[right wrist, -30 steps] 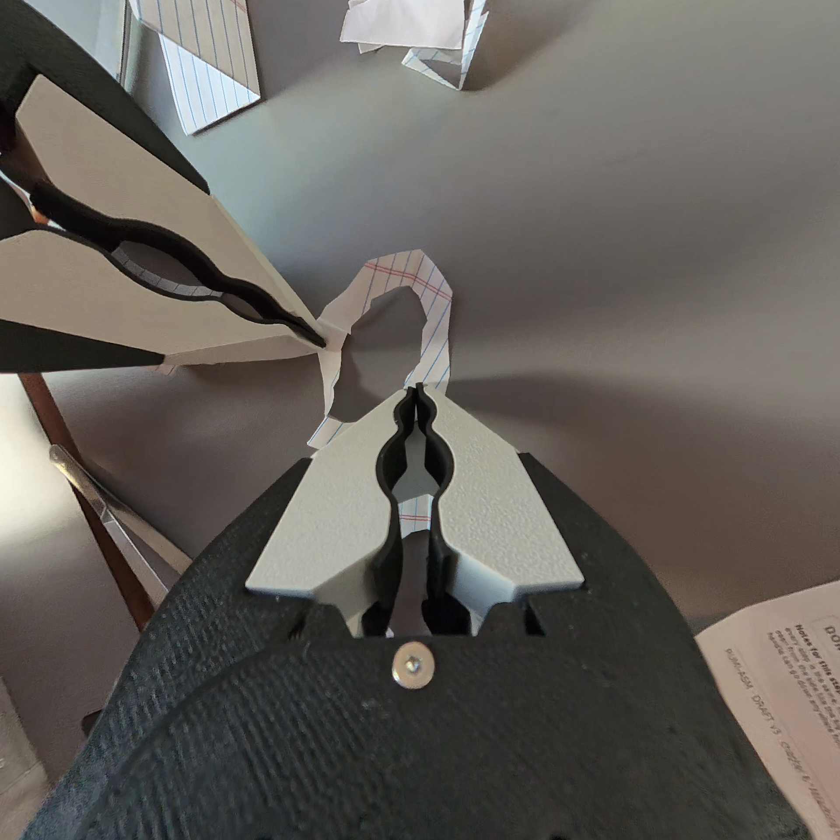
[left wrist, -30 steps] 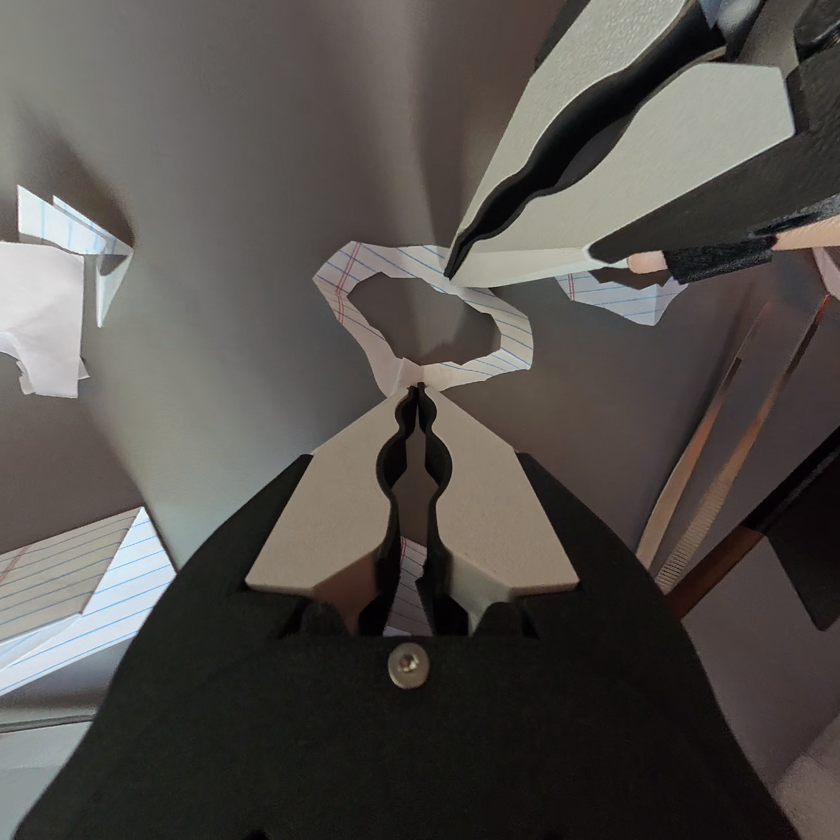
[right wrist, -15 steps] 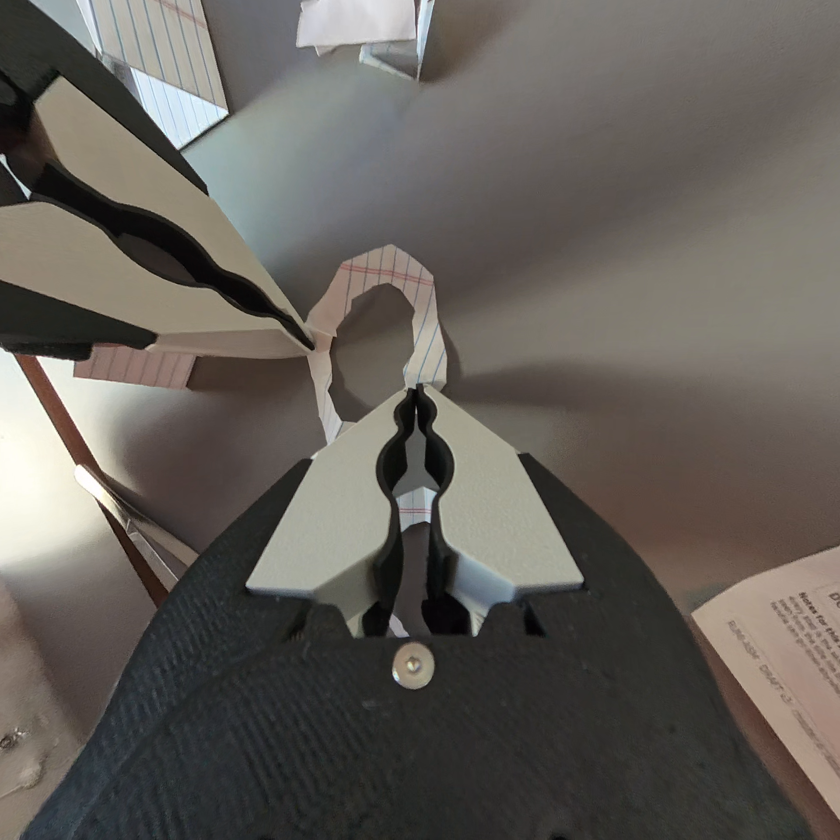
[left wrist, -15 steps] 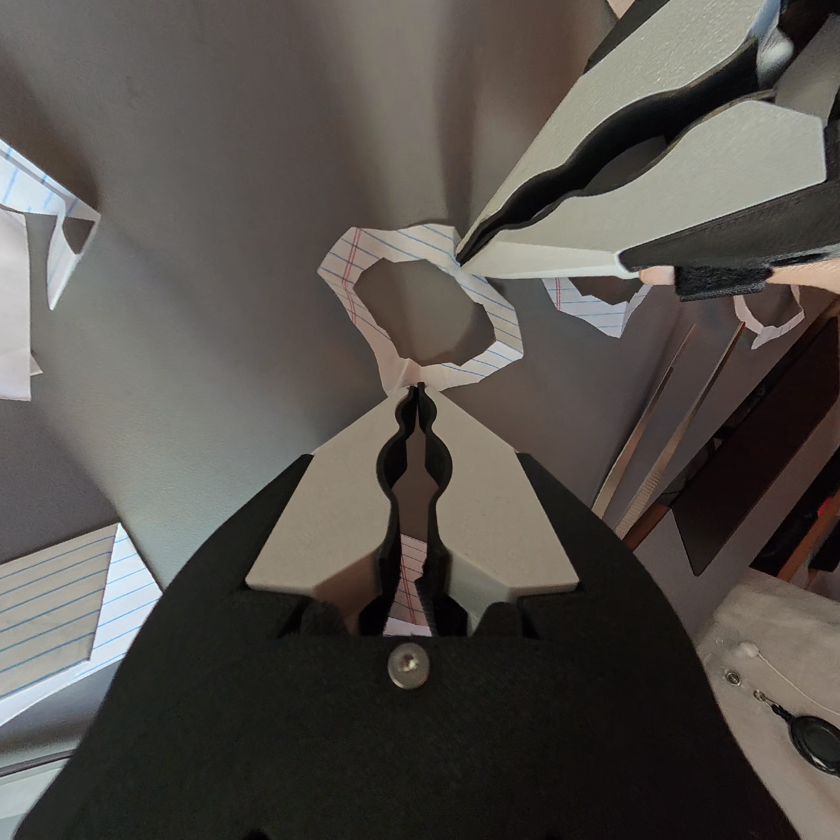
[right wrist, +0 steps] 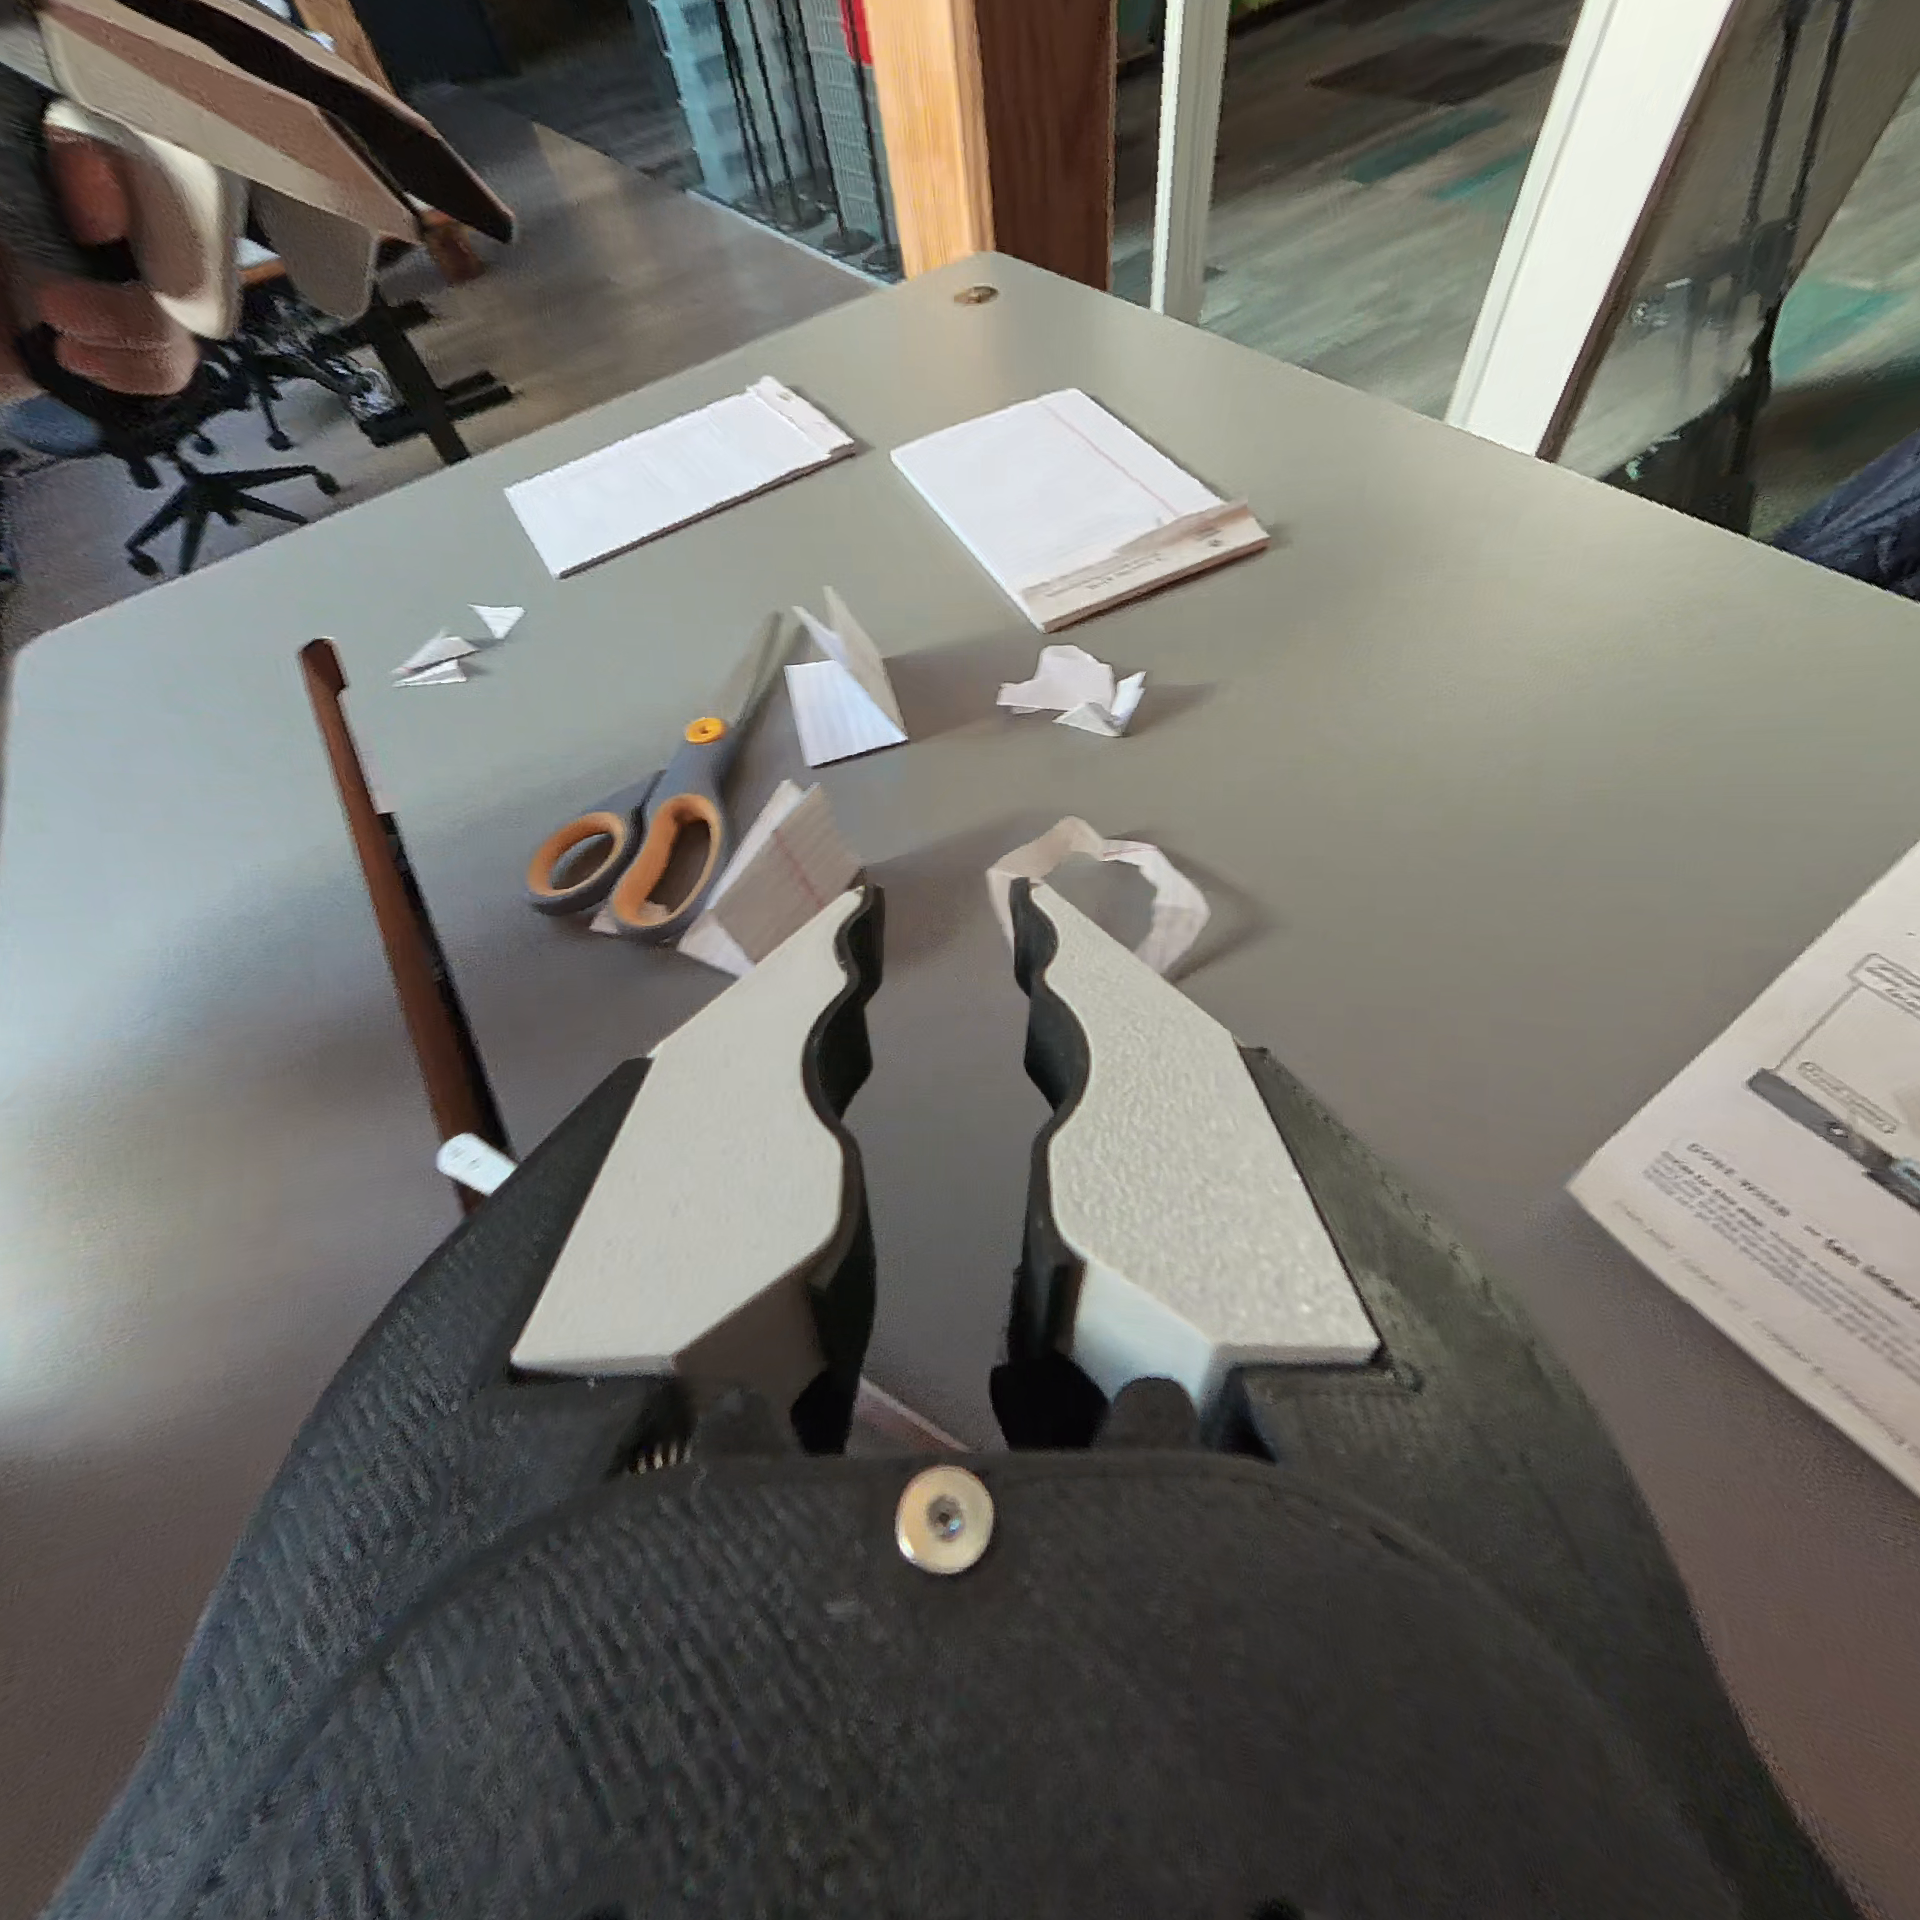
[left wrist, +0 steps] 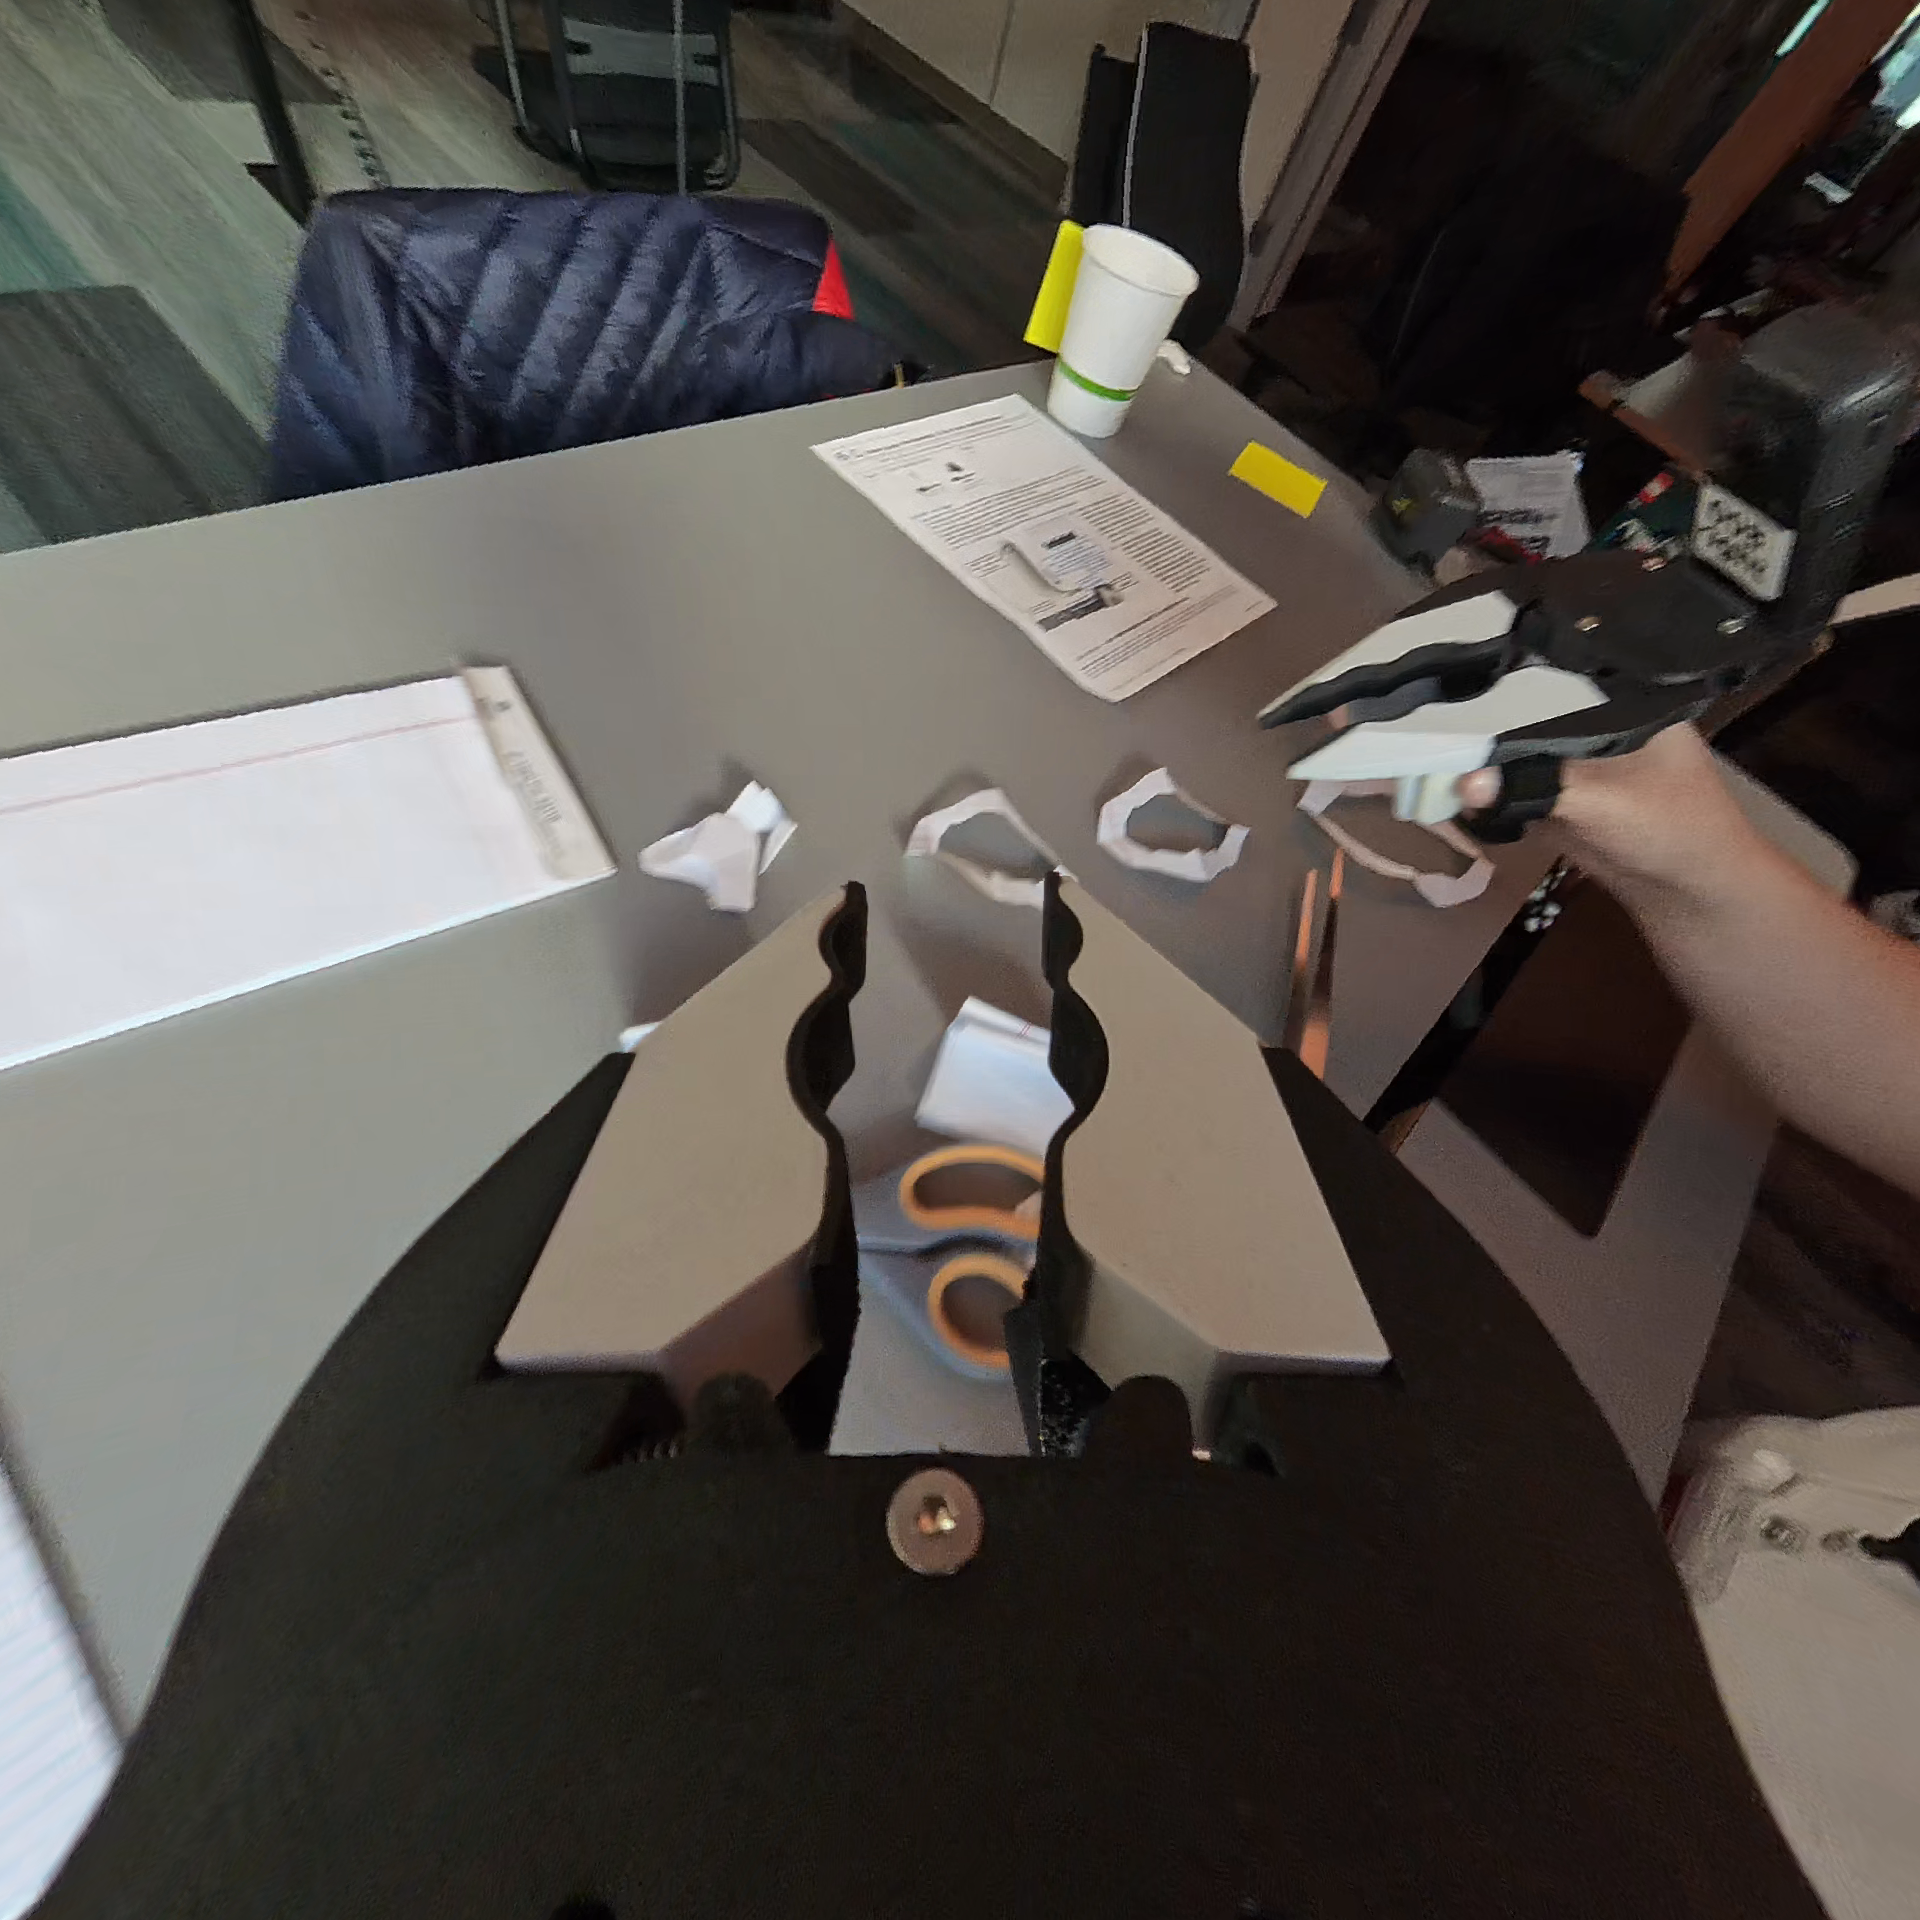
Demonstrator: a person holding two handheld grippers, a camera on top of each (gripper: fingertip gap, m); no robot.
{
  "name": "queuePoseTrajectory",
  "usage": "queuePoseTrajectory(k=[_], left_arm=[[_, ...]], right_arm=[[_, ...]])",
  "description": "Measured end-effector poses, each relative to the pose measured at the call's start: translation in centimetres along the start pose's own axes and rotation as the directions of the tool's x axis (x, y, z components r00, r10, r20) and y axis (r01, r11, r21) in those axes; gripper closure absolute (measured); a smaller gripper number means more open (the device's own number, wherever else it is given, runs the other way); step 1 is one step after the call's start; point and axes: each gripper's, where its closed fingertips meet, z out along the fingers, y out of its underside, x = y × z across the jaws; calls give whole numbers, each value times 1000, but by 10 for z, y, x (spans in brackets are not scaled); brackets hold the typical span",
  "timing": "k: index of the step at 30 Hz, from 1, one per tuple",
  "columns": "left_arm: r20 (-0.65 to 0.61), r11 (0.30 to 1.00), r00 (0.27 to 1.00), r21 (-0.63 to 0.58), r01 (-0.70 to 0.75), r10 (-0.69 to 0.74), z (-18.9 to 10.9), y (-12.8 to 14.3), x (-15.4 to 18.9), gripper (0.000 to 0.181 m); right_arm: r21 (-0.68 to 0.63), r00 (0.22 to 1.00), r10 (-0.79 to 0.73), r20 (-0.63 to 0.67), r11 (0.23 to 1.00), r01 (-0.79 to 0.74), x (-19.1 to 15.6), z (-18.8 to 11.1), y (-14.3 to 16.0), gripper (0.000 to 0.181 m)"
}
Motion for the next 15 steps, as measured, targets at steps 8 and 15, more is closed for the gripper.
queuePoseTrajectory(k=[8,15], left_arm=[[261,987,957,-132,-96,128,-115,133,-106,140],[-60,958,993,-264,-113,101,-123,196,-133,142]], right_arm=[[104,988,-68,-138,991,82,-80,-30,47,134],[299,950,89,-300,954,5,-124,-9,35,139]])
